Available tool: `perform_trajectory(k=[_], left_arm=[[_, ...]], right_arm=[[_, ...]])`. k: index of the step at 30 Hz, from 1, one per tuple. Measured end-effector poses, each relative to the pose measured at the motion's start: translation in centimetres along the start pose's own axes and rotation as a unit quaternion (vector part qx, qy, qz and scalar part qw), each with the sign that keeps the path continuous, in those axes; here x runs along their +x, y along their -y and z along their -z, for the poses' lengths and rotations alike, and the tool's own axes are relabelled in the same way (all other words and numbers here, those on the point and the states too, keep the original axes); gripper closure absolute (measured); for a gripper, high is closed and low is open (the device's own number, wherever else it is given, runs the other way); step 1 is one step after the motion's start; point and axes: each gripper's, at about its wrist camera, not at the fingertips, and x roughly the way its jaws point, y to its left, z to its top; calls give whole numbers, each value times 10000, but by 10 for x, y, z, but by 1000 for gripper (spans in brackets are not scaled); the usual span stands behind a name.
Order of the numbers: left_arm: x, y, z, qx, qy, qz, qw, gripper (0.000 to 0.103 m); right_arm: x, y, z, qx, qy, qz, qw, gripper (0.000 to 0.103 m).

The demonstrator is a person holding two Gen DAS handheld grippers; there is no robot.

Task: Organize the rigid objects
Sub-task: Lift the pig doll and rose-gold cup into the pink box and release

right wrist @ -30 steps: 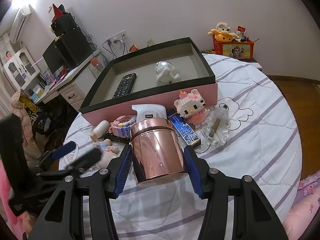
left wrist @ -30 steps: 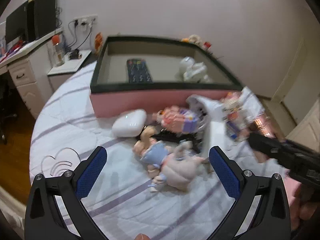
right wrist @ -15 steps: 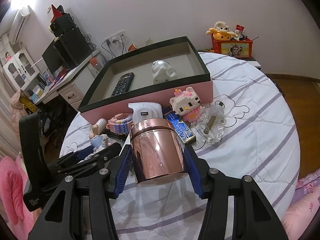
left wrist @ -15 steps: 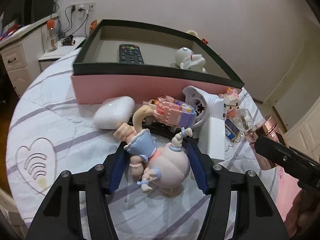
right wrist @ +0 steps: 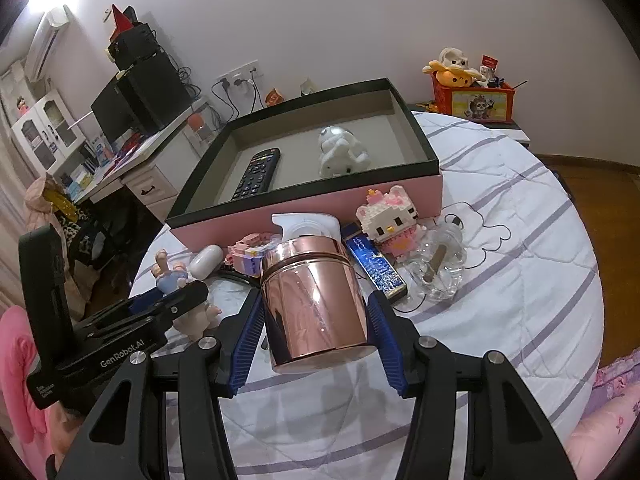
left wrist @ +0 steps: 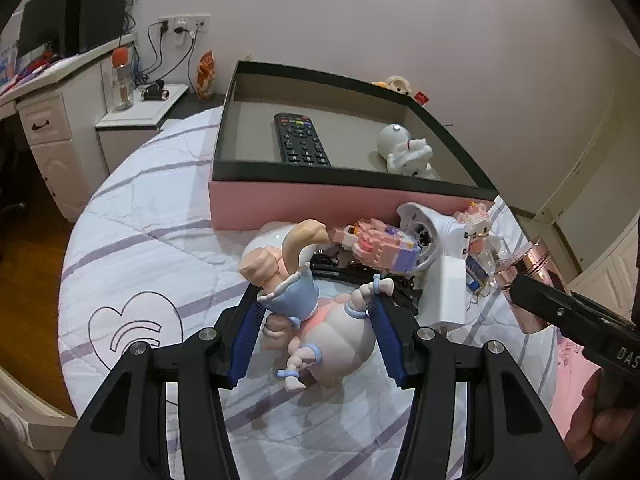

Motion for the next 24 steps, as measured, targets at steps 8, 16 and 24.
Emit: perform_trajectory(k=[8,16,24], left_arm=[[-27,15,-39,314,392,46,9987,50],[-18,20,-117,486,618,-32,9969,50],[58,13,-189,540,201,-256,9980,50]], right_arm=[[-6,-6,-27,-187,196,-12,9996,49],[1,-17,-113,-590,494,-88,9970,49],[79,-13,-187,-724,-23,6,9974,49]])
